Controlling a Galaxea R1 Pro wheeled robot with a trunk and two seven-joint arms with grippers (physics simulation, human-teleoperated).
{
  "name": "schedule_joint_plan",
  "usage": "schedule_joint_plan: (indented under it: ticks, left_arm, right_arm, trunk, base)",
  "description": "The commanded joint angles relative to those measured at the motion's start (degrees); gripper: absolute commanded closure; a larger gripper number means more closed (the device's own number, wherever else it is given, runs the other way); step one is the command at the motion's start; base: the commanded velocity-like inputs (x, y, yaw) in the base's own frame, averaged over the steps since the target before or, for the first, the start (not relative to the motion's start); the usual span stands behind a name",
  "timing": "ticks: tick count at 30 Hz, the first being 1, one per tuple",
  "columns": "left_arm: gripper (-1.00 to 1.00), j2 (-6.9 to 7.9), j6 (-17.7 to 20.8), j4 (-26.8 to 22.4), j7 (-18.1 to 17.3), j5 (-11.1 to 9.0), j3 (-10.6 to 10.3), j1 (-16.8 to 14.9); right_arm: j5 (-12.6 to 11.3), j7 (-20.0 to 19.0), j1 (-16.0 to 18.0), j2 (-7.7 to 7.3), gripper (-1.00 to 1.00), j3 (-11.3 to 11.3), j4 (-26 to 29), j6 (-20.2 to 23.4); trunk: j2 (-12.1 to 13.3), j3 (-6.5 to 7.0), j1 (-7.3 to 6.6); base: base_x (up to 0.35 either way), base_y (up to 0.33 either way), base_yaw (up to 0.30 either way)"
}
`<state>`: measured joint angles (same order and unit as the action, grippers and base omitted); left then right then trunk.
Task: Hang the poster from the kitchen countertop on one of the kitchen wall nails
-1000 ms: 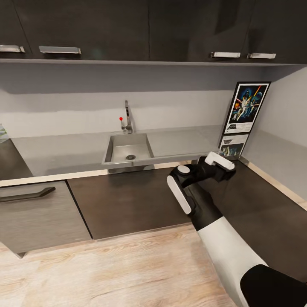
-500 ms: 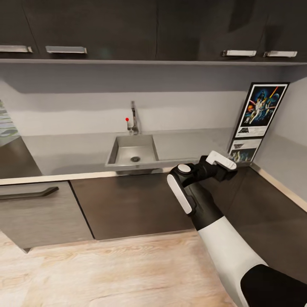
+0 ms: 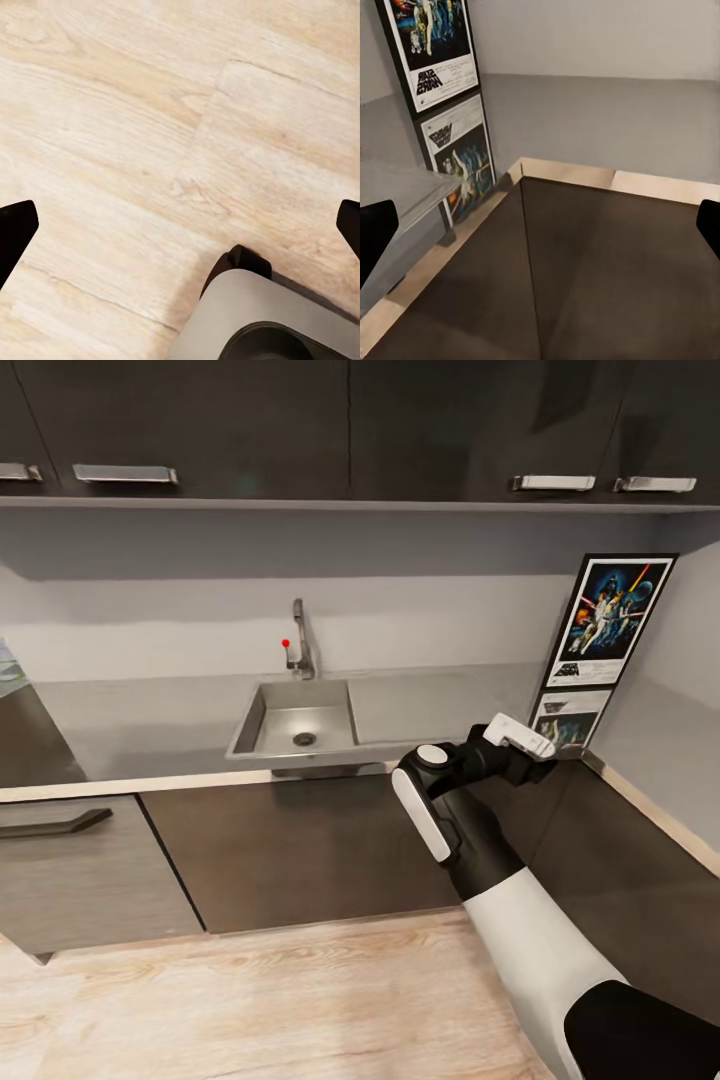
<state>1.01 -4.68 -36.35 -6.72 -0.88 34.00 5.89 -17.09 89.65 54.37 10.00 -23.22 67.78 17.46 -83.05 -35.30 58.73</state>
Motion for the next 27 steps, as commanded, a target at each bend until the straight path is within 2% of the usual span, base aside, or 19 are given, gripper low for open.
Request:
schedule_joint_plan:
  ticks: [1,8,17,27]
  left_arm:
    - [-1.0,-0.03,-0.1,0.0,-0.4,-0.1,0.2,0.0]
    - [-1.0,-0.03,0.0,0.0,-0.3,-0.1,0.1,0.0]
    - [-1.0,0.05,0.0,0.0,-0.3,-0.1,0.1,0.0]
    - [-1.0,0.05,0.0,0.0,-0.3,-0.1,0.1,0.0]
  right_arm:
    - [-0.4,0.4,0.1,0.0,-1.0,-0.1,0.0,0.6]
    - [-0.3,0.4,0.0,0.0,-1.0,-0.1,0.1,0.6]
    - [-0.3,0.4,0.0,0.0,-1.0,-0.1,0.1,0.6]
    - [-0.3,0.4,0.0,0.0,-1.0,-0.1,0.0,0.6]
  trunk:
    - [0.0,-0.04,0.0]
    - [0.0,-0.04,0.0]
    - [0.0,-0.04,0.0]
    - [0.0,-0.04,0.0]
  base:
    - [0.002,-0.002,0.0]
    - [0.088,-0.081,0.0]
    - [0.295,-0.136,0.0]
    - [0.331,-0.016,0.0]
